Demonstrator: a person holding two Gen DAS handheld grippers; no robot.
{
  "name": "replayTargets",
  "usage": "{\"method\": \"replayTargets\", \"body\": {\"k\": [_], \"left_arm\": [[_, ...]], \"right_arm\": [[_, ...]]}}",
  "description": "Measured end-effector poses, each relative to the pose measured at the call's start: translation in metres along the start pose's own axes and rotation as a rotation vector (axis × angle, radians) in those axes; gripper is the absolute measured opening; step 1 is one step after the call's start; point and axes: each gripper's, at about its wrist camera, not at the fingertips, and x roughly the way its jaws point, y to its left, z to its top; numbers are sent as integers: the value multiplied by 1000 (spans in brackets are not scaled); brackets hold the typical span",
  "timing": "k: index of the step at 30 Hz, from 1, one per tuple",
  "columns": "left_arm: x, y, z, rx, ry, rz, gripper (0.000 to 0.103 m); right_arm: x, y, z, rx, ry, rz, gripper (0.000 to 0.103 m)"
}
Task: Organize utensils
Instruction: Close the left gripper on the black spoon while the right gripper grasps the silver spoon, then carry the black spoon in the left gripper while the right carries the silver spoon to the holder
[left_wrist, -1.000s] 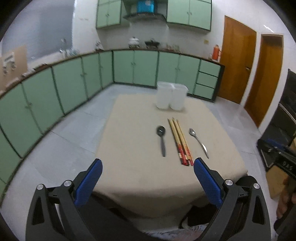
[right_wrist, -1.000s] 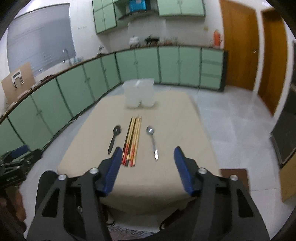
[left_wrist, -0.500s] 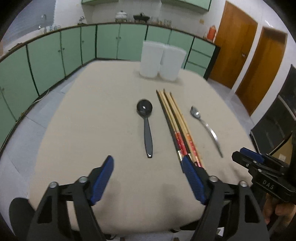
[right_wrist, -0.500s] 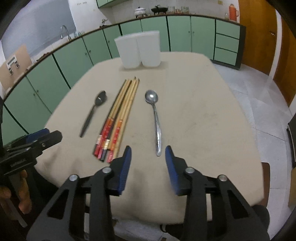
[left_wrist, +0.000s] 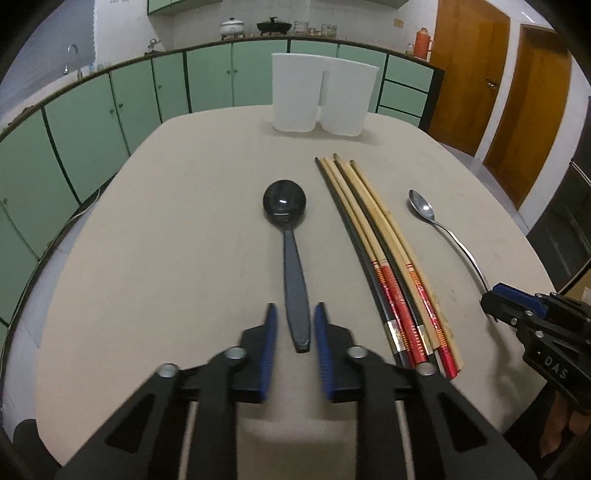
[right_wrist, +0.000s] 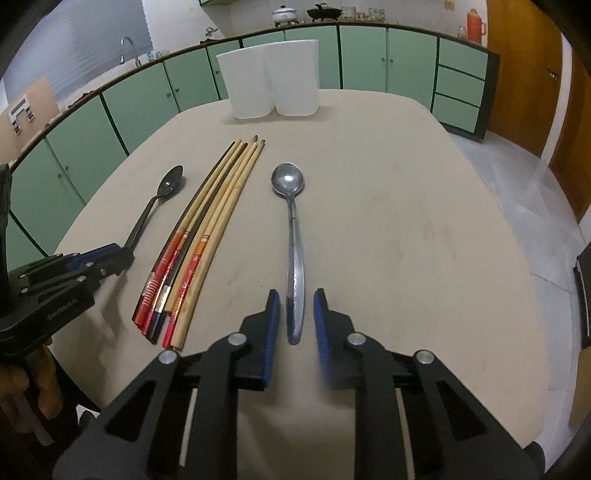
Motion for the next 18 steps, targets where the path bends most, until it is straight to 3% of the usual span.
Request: {"method": "replayTargets", "body": {"k": [3,9,18], "left_arm": [[-3,-3,-3,19,-11,-5,12],[-13,-3,7,12,-23,-38,12],[-57,-1,28,20,-127,-52,12]], "right_arm": [[1,1,1,-7,-3,0,9],[-13,3,8,2,-31,15,9],[-55,14,38,-11,-151,42,9]]}}
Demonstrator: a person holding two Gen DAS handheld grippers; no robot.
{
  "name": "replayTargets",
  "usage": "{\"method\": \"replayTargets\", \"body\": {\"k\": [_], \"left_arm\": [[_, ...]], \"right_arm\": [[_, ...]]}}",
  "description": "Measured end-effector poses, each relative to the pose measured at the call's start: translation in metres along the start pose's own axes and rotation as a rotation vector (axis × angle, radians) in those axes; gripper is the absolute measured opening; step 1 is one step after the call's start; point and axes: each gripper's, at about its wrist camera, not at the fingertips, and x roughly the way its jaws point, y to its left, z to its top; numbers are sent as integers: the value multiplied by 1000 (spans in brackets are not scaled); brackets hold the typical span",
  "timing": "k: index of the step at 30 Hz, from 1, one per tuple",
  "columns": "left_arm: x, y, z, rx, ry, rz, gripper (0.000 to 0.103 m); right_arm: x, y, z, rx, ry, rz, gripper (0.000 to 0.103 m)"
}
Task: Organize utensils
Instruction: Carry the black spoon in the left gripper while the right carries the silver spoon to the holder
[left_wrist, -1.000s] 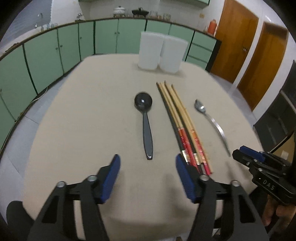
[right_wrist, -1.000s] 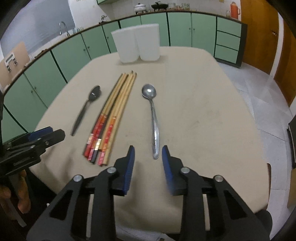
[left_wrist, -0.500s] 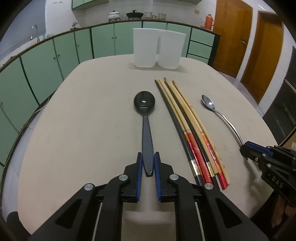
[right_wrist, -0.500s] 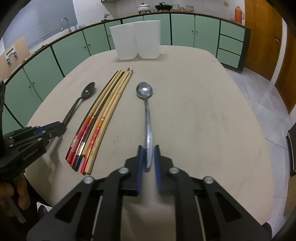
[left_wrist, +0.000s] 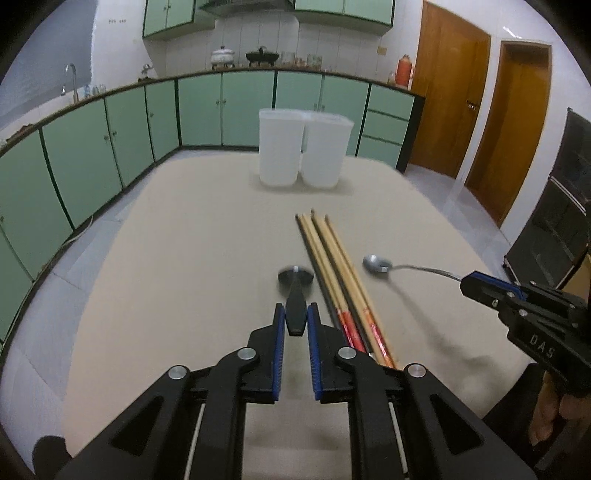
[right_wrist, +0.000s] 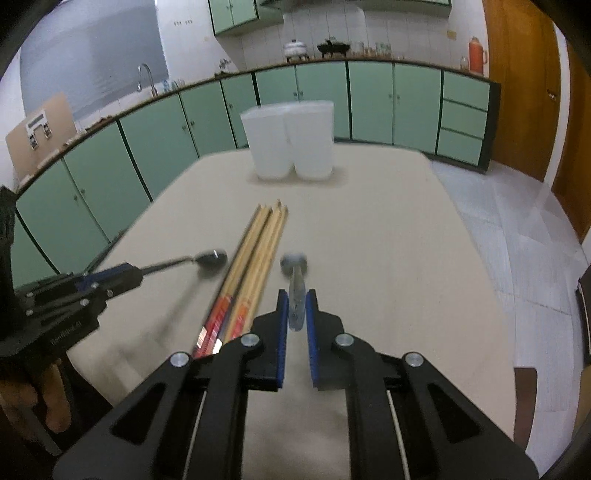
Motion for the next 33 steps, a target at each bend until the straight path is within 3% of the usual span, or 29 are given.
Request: {"method": "replayTargets", "body": {"k": [7,25,33], "left_arm": [[-11,2,22,14,-27,-17,12],[-25,16,67,31,-19,-97,12],[-19,22,128,70,-81,-102,12]], "right_arm": [[-10,4,29,-18,-43,11,9],[-13,12,71,-104,-21,12,8],[-9,9,121,-154,-15,38,8]]}}
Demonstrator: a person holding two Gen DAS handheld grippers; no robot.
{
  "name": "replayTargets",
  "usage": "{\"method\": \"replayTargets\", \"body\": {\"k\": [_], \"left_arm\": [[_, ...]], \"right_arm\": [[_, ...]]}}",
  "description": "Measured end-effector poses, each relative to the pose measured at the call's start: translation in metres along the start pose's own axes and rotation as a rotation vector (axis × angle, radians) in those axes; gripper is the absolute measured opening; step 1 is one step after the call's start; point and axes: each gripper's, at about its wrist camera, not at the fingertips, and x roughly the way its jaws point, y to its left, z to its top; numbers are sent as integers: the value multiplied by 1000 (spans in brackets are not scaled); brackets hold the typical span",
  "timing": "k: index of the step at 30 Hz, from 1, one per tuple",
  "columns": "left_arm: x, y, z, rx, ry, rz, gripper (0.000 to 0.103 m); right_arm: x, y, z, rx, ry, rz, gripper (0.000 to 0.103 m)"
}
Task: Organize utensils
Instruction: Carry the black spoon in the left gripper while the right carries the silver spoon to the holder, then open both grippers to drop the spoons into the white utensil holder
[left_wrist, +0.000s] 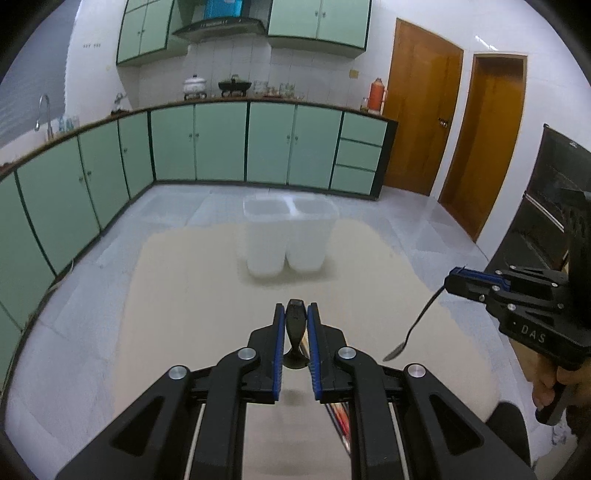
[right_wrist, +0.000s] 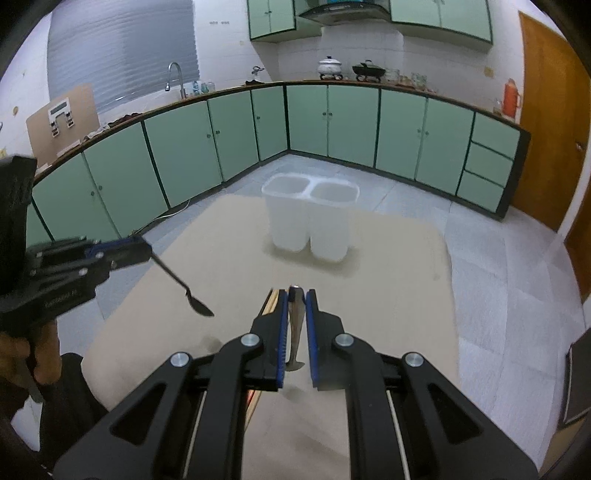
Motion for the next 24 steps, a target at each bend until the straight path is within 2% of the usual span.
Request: {"method": "replayTargets", "body": {"k": [6,10,15,20,24], "left_arm": [[24,11,65,24,-41,7,12],[46,16,106,40,-75,35,12],[87,24,147,27,-107,52,12],[132,34,153,1,-84,52,12],[161,36,137,-8,-29,50,12]], "right_arm": [[16,-9,70,-61,-13,-5,8],[33,-23,125,-55,-39,-17,8],[62,-47,170,-18,-76,-32,8],[119,-70,171,36,-20,-55,8],[156,-80,150,61,51,-66,8]]}}
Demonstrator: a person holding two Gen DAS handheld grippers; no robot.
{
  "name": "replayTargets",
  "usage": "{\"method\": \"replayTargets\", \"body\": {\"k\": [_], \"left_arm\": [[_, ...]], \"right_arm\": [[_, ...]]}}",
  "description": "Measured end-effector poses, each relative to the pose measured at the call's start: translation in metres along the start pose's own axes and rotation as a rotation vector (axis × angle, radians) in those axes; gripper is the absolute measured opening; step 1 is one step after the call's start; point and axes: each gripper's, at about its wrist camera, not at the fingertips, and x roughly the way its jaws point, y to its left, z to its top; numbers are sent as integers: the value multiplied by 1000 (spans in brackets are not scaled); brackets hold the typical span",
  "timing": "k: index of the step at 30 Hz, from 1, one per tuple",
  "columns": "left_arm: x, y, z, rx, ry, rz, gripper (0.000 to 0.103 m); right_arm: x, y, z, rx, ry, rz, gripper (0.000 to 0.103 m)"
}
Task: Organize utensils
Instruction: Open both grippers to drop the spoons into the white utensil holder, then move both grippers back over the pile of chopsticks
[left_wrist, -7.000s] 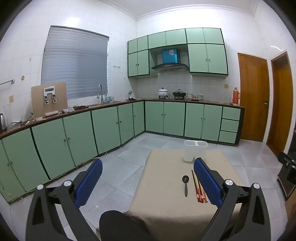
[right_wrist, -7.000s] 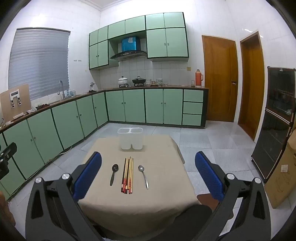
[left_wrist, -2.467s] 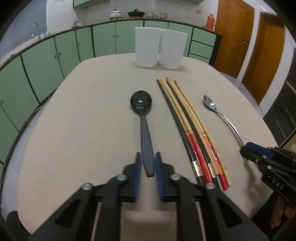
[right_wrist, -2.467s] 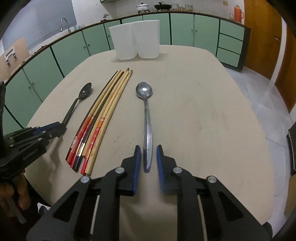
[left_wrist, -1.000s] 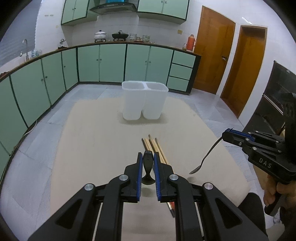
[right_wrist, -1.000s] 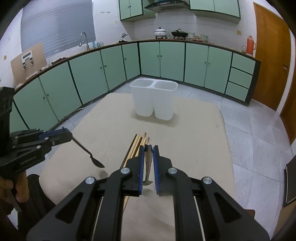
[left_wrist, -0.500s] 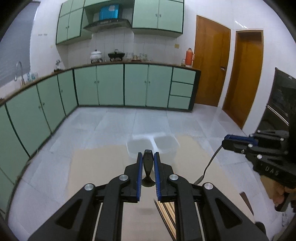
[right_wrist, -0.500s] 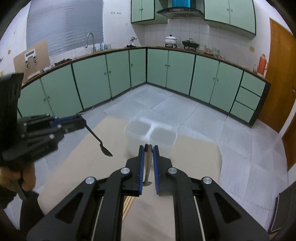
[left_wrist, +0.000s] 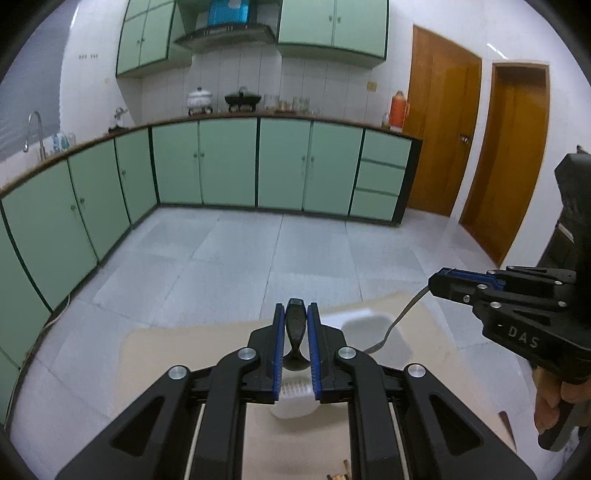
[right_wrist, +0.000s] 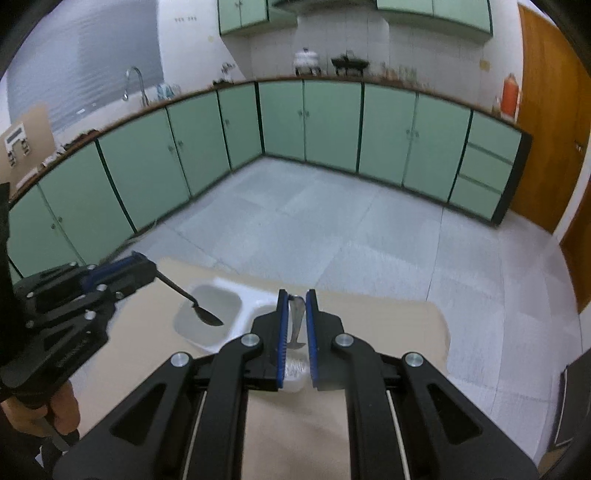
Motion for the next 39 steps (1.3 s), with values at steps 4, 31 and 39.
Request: {"method": "replayTargets", "body": {"k": [4,31,39], "left_arm": [[12,5,-13,-5,33,11,12],[-231,-12,-211,-22,-122,73,83],[-223,-38,-287,-36,-70,58,83]], "right_arm": [[7,4,-15,5,16,0,11],[-178,70,-289,28,-146,8,30],[-139,101,-354,18,-26,39,30]]}}
